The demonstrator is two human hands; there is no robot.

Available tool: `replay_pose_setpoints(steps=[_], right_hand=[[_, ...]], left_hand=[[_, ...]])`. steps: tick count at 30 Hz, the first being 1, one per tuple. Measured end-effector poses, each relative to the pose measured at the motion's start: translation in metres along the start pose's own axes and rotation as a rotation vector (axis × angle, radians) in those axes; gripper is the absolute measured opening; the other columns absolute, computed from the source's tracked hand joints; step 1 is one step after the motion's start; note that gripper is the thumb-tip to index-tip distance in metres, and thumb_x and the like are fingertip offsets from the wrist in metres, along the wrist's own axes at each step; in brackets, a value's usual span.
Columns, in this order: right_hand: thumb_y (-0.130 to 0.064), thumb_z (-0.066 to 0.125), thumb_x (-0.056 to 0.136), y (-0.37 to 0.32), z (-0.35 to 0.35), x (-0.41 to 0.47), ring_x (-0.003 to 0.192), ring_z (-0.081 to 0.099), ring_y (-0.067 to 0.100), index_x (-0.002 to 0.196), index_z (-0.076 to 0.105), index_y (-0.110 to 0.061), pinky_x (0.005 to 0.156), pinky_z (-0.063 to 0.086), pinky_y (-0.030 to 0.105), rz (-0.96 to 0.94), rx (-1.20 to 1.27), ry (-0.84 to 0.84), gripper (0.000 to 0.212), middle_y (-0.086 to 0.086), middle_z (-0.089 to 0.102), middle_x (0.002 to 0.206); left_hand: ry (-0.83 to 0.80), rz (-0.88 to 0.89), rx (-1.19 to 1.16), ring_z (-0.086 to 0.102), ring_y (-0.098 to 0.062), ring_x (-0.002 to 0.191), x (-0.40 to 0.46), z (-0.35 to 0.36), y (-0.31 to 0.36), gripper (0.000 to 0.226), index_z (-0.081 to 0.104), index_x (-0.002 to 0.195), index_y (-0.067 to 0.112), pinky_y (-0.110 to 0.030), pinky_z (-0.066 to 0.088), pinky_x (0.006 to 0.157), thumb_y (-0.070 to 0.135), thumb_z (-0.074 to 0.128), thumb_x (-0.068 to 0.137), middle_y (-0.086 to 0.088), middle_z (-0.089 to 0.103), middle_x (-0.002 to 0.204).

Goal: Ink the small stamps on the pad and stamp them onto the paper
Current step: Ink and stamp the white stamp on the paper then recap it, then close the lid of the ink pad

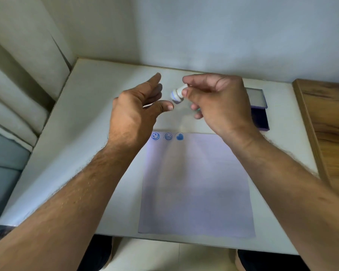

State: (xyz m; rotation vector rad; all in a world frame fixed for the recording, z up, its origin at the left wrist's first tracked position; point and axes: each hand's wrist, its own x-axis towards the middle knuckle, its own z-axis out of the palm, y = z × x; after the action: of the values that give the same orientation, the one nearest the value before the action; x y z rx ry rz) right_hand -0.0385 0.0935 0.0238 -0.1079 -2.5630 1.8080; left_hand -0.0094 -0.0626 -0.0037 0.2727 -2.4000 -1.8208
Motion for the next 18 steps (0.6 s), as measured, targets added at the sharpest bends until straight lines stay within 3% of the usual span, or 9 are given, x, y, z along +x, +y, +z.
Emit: replay_pose_setpoints(steps=[3,6,10,13,18], right_hand=[[-0.028,0.071,0.083,0.011,0.007,0.003,0.071,0.059,-0.005,0.104,0.073,-0.033,0.073,0.047,0.016,-0.194,-0.388,0.043,0.022,-0.019,0.072,0.085],[-0.033,0.068,0.085,0.026,0.018,0.004,0.092,0.054,0.007,0.107,0.066,-0.034,0.08,0.047,0.025,-0.263,-0.556,0.026,0.022,-0.012,0.07,0.094],[-0.029,0.067,0.083,0.044,0.029,0.004,0.099,0.057,0.023,0.102,0.065,-0.026,0.083,0.051,0.04,-0.356,-0.643,0.046,0.019,0.002,0.068,0.084],[-0.025,0.065,0.084,0.046,0.032,0.005,0.099,0.059,0.03,0.101,0.067,-0.023,0.08,0.052,0.042,-0.374,-0.664,0.085,0.018,0.006,0.068,0.077],[-0.025,0.065,0.087,0.046,0.032,0.006,0.104,0.052,0.026,0.107,0.068,-0.022,0.079,0.051,0.041,-0.37,-0.716,0.087,0.021,0.005,0.072,0.083]], left_hand=[[0.003,-0.065,0.145,0.061,0.008,0.11,0.001,0.0,-0.005,0.053,0.056,0.136,0.03,0.002,0.04,0.085,0.015,0.071,0.087,0.011,0.065,0.128],[-0.008,-0.12,0.265,0.06,0.004,0.113,0.001,-0.002,-0.007,0.048,0.056,0.136,0.034,0.008,0.033,0.068,0.019,0.065,0.091,0.012,0.062,0.133],[-0.047,-0.124,0.329,0.06,-0.003,0.117,0.001,-0.001,-0.009,0.046,0.055,0.137,0.034,-0.009,0.039,0.081,0.021,0.062,0.093,0.011,0.06,0.135],[-0.067,-0.135,0.377,0.06,-0.004,0.117,-0.001,0.0,-0.009,0.046,0.054,0.137,0.034,-0.01,0.038,0.081,0.017,0.059,0.094,0.012,0.059,0.136],[-0.085,-0.148,0.443,0.059,-0.008,0.12,-0.004,-0.001,-0.008,0.042,0.056,0.135,0.033,-0.011,0.037,0.085,0.018,0.055,0.096,0.007,0.063,0.132]])
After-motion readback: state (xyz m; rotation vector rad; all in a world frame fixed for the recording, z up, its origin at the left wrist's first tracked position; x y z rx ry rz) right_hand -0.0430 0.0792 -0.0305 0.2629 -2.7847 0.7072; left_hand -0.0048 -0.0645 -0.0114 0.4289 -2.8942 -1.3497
